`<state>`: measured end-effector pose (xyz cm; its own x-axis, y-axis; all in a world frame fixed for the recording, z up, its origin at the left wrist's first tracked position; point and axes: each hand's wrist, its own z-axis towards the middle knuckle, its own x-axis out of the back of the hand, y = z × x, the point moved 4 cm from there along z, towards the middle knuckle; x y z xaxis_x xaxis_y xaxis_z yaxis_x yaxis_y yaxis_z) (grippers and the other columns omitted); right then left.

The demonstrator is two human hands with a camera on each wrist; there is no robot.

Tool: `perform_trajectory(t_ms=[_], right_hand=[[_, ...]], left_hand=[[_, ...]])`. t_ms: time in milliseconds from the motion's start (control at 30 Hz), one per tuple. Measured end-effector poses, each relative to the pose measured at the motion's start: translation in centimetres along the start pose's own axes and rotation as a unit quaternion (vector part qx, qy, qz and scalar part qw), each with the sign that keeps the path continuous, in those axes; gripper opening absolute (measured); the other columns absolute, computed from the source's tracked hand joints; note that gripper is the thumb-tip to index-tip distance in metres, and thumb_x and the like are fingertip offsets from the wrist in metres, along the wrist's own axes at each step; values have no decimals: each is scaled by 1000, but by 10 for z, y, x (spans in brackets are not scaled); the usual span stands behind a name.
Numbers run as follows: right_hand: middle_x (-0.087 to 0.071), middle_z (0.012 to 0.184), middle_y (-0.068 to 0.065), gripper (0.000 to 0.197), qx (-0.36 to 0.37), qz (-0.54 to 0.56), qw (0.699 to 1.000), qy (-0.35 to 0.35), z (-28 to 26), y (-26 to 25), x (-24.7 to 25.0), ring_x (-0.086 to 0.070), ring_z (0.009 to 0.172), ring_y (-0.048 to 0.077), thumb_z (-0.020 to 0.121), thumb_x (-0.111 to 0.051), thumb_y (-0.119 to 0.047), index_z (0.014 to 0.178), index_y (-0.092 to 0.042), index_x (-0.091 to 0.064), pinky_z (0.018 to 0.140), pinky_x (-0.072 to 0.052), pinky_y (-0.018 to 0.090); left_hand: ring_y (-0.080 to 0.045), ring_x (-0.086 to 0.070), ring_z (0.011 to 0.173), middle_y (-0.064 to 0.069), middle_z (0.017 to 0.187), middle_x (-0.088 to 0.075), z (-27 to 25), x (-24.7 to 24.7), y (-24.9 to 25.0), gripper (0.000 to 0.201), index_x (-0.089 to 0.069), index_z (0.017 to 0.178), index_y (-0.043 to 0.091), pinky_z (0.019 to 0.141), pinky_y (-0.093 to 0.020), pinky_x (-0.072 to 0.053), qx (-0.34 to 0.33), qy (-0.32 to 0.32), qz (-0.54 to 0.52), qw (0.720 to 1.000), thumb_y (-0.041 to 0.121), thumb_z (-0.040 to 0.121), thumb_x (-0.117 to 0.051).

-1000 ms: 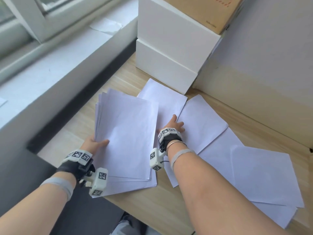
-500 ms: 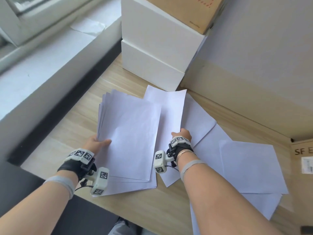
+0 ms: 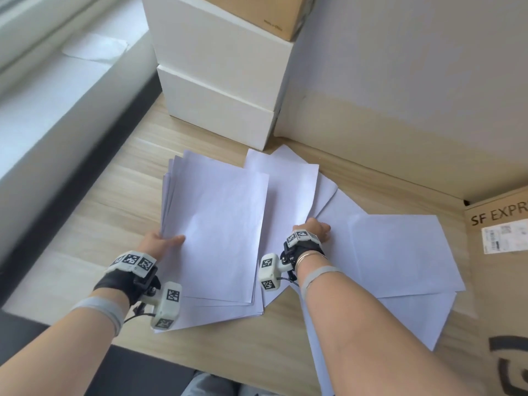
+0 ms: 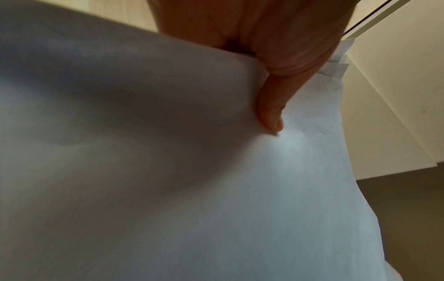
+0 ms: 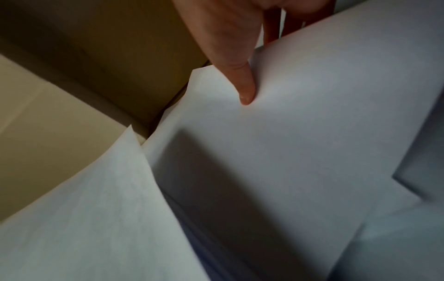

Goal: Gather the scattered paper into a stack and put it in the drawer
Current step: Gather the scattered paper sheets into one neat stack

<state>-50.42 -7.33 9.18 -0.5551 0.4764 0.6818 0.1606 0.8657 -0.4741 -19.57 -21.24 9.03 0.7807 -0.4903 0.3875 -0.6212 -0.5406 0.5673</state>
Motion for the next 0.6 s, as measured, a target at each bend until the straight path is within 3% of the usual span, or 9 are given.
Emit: perform_trajectory(t_ms=[67, 133, 200, 267, 333, 400, 500, 600], right_hand=[[-44, 134, 18, 34, 3, 6, 1000, 2, -4, -3, 5, -54, 111, 35, 91, -49, 1, 125, 3, -49, 86, -46, 28], [-54, 130, 17, 34, 27, -22, 999, -33, -4, -1, 6, -58, 115, 32, 89, -52, -1, 123, -1, -53, 89, -47, 29], [-62, 120, 17, 36, 46, 1, 999, -23, -2, 6, 7, -63, 107, 31, 86, -50, 2, 120, -8, -53, 85, -50, 31], [-63, 111, 14, 39, 58, 40, 997, 9, 0, 11, 14, -66, 94, 32, 84, -47, 3, 118, -15, -49, 76, -53, 33], [-60, 108, 10, 47, 57, 46, 997, 16, 5, 16, 25, -65, 97, 33, 85, -48, 1, 126, -21, -45, 75, -51, 32], [-63, 113, 11, 39, 73, 13, 997, 13, 12, 19, 40, -63, 102, 31, 86, -49, -2, 123, -15, -55, 78, -48, 29], [-60, 98, 14, 17, 91, -22, 996, 13, 25, 29, 64, -53, 85, 28, 89, -47, -4, 93, -12, -62, 70, -37, 24], [-58, 98, 14, 20, 96, -29, 995, 25, 38, 42, 91, -45, 83, 22, 92, -45, -5, 102, -7, -63, 70, -33, 23]], left_hand=[[-40, -64, 99, -30, 110, -65, 0, -1, 0, 45, -61, 111, -9, 92, -49, -50, 1, -1, 6, 1000, 21, 79, -72], [-38, -64, 96, -29, 107, -65, -1, -5, 1, 41, -61, 111, -7, 92, -49, -50, -6, -8, 5, 1000, 18, 80, -71], [-35, -62, 91, -25, 100, -64, -3, -10, 4, 38, -61, 111, -6, 90, -47, -50, -15, -13, 2, 1000, 15, 81, -69], [-32, -60, 88, -21, 95, -63, -4, -15, 7, 36, -61, 110, -5, 88, -45, -49, -21, -15, 0, 1000, 15, 82, -68], [-31, -59, 85, -18, 85, -63, -4, -20, 9, 31, -61, 109, -5, 83, -41, -48, -24, -23, -3, 999, 13, 83, -67], [-29, -58, 76, -13, 75, -61, -6, -26, 11, 29, -60, 108, -6, 79, -39, -45, -20, -33, -10, 999, 9, 84, -65], [-29, -58, 73, -13, 75, -60, -8, -35, 12, 33, -58, 112, -9, 80, -42, -46, -17, -47, -23, 998, 8, 84, -64], [-28, -57, 72, -12, 74, -58, -11, -46, 12, 29, -58, 111, -6, 74, -37, -47, -12, -49, -30, 998, 6, 85, -63]])
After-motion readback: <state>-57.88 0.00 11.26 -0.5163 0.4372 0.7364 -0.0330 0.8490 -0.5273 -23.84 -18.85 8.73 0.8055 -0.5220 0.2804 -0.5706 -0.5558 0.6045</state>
